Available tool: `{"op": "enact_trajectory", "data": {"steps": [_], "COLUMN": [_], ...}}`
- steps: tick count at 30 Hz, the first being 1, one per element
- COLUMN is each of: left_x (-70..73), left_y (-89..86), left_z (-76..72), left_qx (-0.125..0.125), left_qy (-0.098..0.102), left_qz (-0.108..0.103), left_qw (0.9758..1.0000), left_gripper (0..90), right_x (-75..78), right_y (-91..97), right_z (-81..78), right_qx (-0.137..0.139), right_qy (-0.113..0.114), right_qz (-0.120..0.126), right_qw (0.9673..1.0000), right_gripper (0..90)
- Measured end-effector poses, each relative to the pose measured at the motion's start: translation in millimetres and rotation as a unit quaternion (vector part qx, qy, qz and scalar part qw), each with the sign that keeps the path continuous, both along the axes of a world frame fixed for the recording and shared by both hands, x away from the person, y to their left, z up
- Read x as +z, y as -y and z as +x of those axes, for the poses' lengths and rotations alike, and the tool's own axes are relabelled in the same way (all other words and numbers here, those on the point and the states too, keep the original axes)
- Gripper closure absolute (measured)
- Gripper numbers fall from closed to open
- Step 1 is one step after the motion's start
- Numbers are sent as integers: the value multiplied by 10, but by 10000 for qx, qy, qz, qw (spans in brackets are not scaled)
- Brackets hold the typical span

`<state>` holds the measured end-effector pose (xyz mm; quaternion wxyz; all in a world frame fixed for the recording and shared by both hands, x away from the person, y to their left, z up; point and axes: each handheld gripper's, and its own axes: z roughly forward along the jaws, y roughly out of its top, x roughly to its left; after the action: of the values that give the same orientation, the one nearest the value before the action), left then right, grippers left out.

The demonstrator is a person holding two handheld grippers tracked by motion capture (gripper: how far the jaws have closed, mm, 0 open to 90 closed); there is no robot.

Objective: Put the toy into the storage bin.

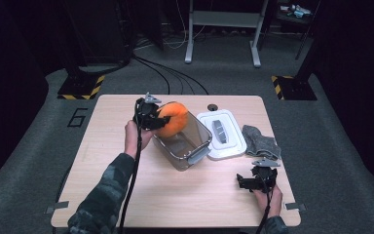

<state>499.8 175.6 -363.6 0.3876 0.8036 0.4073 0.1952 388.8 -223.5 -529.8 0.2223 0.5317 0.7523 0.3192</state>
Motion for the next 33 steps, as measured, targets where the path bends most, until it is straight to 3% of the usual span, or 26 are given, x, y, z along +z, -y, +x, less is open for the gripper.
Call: {"op": "enact_trajectory", "data": {"steps": [3, 15, 21, 25, 33], "left_x": [-13, -34, -90, -204, -269], "left_y": [-13, 16, 51, 53, 118], "left_z": [10, 46, 86, 136, 177], "left_qx": [21, 96, 125, 177, 164], "left_qy": [-67, -320, -457, -583, -612], "left_qz": [-29, 220, 355, 442, 557], "left_qw": [10000, 9992, 9982, 9972, 9964], "left_gripper": [630, 633, 632, 627, 612], "right_x": [0, 0, 0, 0, 0], "right_y": [0, 0, 0, 0, 0], "right_z": [0, 0, 0, 0, 0], "right_qx": [-1, 0, -3, -1, 0], "right_qy": [1, 1, -1, 1, 2], "right_qz": [0, -1, 2, 1, 0], "right_qw": [10000, 10000, 10000, 10000, 10000], "right_gripper": [0, 0, 0, 0, 0]}}
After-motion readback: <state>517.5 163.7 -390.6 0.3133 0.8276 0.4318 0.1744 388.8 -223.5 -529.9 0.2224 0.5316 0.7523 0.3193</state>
